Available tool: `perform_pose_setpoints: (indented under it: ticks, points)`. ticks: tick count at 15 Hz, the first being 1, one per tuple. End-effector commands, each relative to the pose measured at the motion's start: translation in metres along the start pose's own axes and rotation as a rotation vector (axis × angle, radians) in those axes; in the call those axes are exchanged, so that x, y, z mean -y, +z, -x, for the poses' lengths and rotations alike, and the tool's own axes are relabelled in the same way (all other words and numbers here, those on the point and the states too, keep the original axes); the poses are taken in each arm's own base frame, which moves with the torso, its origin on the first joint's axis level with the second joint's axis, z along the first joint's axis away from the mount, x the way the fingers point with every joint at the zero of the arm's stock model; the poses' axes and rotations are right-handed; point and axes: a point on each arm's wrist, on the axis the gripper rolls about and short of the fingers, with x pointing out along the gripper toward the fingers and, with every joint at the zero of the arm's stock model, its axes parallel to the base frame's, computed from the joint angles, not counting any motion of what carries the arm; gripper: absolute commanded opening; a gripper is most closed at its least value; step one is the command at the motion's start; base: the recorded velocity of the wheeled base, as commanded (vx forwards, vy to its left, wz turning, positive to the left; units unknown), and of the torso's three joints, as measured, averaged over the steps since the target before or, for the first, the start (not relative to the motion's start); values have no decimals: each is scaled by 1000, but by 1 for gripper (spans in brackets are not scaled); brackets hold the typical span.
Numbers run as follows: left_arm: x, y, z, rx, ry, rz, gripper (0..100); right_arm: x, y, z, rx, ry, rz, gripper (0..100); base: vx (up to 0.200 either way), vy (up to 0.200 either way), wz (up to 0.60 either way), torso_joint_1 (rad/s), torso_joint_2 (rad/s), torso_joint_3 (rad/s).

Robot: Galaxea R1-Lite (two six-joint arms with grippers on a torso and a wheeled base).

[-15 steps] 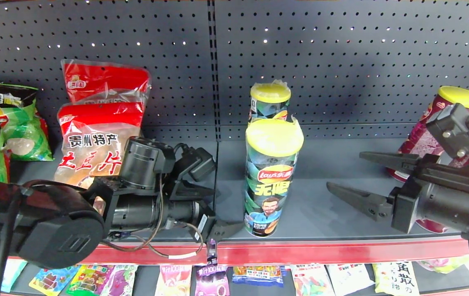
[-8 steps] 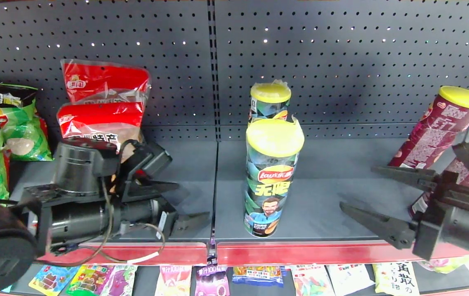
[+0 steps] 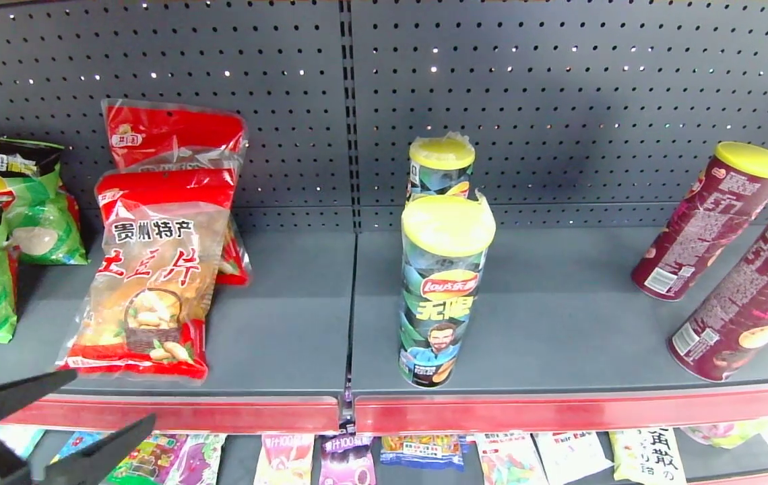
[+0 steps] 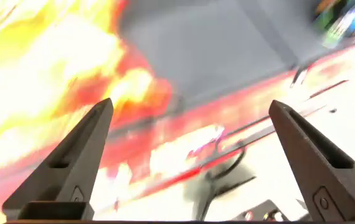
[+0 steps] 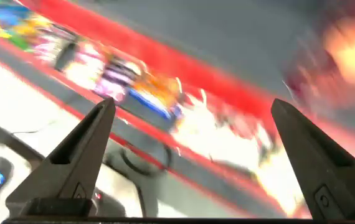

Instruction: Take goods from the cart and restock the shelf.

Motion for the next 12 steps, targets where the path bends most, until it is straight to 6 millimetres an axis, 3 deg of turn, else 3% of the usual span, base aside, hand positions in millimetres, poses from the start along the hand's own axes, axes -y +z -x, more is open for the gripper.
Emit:
perform_pose_setpoints:
  ticks: [1, 4, 5, 7, 10, 11, 12]
  points:
    - [-1, -60, 75, 83, 234, 52, 100, -11, -26, 47, 131, -290, -101, 100, 0, 0, 0, 0, 0, 0]
    - [13, -103, 92, 29, 469, 144, 100, -17, -50, 47, 121, -327, -125, 100, 0, 0, 0, 0, 0, 0]
    - [16, -110, 92, 57, 467, 141, 100, -18, -59, 44, 135, -331, -127, 100, 0, 0, 0, 0, 0, 0]
    - [21, -131, 89, 126, 365, 53, 100, -16, -57, 40, 188, -353, -170, 100, 0, 0, 0, 0, 0, 0]
    - [18, -129, 81, 198, 358, 41, 100, -15, -75, 20, 159, -348, -177, 100, 0, 0, 0, 0, 0, 0]
    - [15, -131, 72, 231, 366, 53, 100, -13, -91, 1, 188, -359, -180, 100, 0, 0, 0, 0, 0, 0]
    - [15, -130, 71, 260, 367, 110, 100, -12, -88, -2, 290, -358, -162, 100, 0, 0, 0, 0, 0, 0]
